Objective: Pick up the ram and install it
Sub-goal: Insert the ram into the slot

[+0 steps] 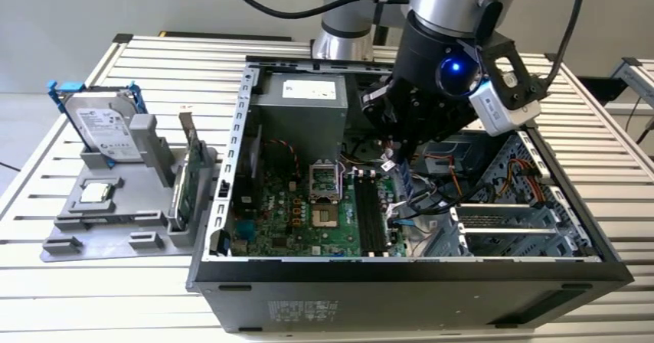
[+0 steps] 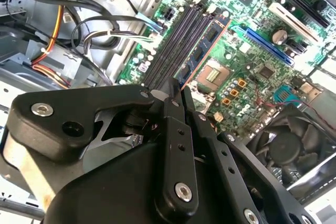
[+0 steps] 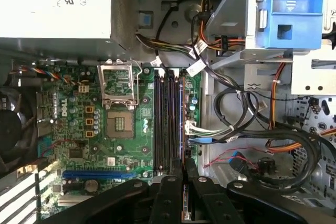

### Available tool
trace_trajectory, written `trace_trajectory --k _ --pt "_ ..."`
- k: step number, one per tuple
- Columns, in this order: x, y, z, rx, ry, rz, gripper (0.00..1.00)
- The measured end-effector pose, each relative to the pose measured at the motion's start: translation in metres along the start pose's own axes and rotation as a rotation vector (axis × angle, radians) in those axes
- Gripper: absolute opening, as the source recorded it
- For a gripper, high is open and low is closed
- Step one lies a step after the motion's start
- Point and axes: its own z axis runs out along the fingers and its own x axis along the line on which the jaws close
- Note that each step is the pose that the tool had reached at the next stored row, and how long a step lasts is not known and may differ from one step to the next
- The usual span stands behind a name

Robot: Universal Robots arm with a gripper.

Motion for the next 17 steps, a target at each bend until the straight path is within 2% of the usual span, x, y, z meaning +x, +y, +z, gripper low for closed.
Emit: trace_trajectory --k 8,17 --pt "-0.0001 0.0007 0.0061 0.0009 0.0 0.0 0.0" --pt "-0.0002 0.0007 0.0074 0.0009 0.0 0.0 0.0"
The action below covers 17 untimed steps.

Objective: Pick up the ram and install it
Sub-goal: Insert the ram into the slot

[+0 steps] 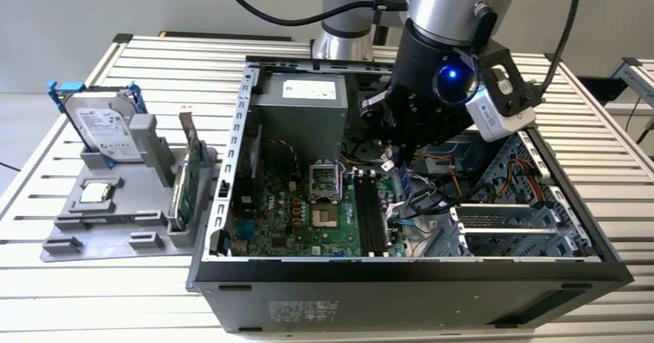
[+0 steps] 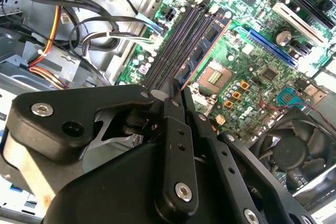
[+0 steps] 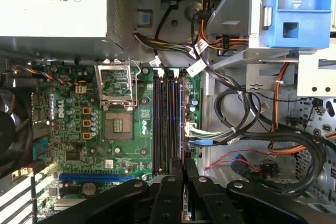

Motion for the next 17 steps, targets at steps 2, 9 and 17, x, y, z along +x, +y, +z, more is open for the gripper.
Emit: trace_trajectory --k 2,9,17 --pt "0.0004 0.0 0.0015 -0.0006 -0.0001 0.0 0.0" --pt "0.0009 0.0001 0.0128 -0.0001 0.0002 0.0 0.0" --pt "0.0019 0.0003 0.0246 -0.0005 0.0001 0.0 0.0"
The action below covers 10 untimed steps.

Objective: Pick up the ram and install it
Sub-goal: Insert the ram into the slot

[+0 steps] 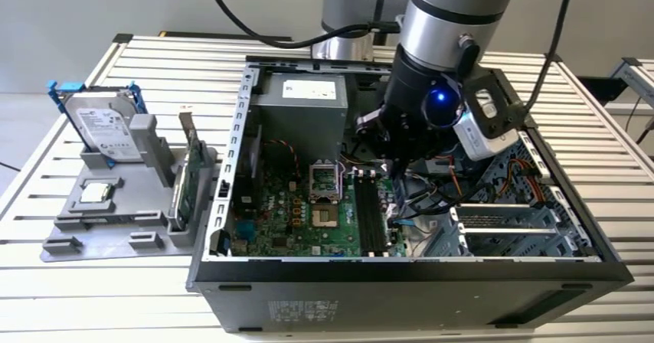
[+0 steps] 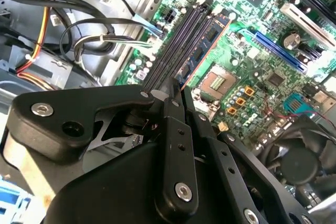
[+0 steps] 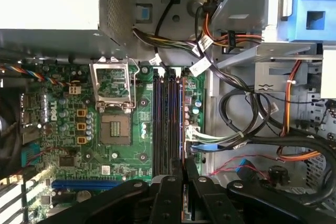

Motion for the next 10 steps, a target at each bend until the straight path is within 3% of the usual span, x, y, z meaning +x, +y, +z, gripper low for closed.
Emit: trace_trajectory --k 7,8,10 --pt "0.0011 0.0001 0.0114 -0.0001 0.0004 0.001 0.0" --pt "0.0011 0.0002 0.0128 -0.0002 0.0024 0.003 0.0" --pt "0.0012 0.0001 0.0134 0.0003 0.0146 0.004 0.0"
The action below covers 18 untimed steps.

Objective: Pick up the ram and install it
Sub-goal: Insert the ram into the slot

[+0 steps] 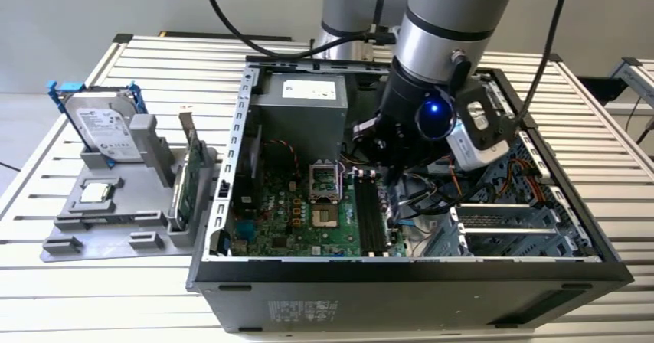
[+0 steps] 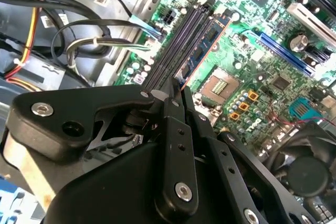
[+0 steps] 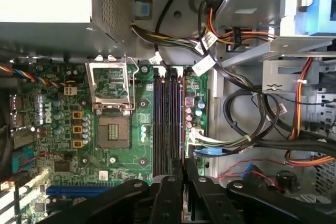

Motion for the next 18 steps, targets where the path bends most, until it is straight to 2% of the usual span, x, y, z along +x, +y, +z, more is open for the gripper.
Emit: trace_trajectory --k 5,6,18 --pt "0.0 0.0 0.0037 0.0006 0.0227 0.001 0.0" --pt "0.0 0.0 0.0048 0.001 0.0253 0.001 0.0" --pt "-0.0033 0.0003 0.0208 0.002 0.0267 0.003 0.0"
